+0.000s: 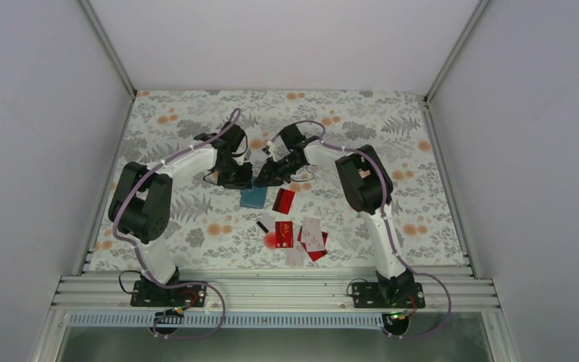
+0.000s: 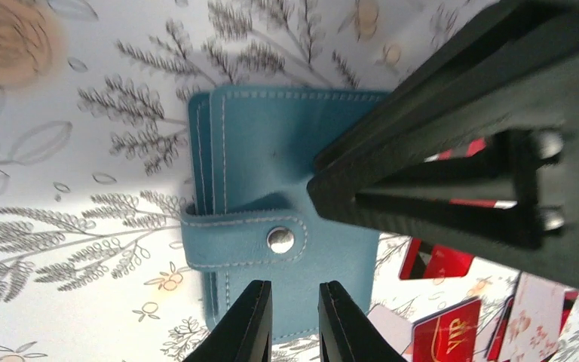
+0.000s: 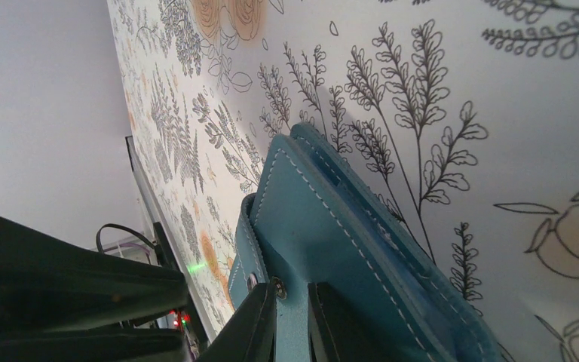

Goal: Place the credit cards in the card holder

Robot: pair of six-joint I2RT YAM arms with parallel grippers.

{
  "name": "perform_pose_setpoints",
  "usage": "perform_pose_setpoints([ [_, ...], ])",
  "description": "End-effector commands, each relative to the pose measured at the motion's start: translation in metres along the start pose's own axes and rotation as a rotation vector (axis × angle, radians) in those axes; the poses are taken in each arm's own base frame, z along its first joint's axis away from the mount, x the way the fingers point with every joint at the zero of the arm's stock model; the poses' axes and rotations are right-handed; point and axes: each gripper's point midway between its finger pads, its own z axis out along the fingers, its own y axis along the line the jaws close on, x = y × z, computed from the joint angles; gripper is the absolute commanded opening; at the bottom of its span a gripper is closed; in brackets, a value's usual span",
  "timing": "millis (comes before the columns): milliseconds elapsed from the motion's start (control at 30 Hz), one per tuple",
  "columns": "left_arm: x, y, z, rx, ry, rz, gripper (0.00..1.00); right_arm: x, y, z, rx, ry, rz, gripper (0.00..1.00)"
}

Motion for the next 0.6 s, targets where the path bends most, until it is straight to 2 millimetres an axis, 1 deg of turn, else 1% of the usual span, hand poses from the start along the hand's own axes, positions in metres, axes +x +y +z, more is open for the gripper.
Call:
perform_pose_setpoints([
  [0,0.003,-0.007,0.01,0.042,-0.001,0.035,0.18,0.014,-0.079,0.023,0.236,0.001,0.076,0.13],
  [167,-0.001,-0.009,0.016,0.051,-0.003,0.032,0.17,0.017,-0.079,0.024,0.236,0.005,0.076,0.13],
  [333,-0.001,-0.006,0.022,0.036,0.005,0.032,0.17,0.018,-0.079,0.023,0.237,0.007,0.075,0.13],
  [567,-0.003,-0.003,0.022,0.011,0.006,0.029,0.14,0.018,-0.08,0.024,0.237,0.009,0.076,0.13],
])
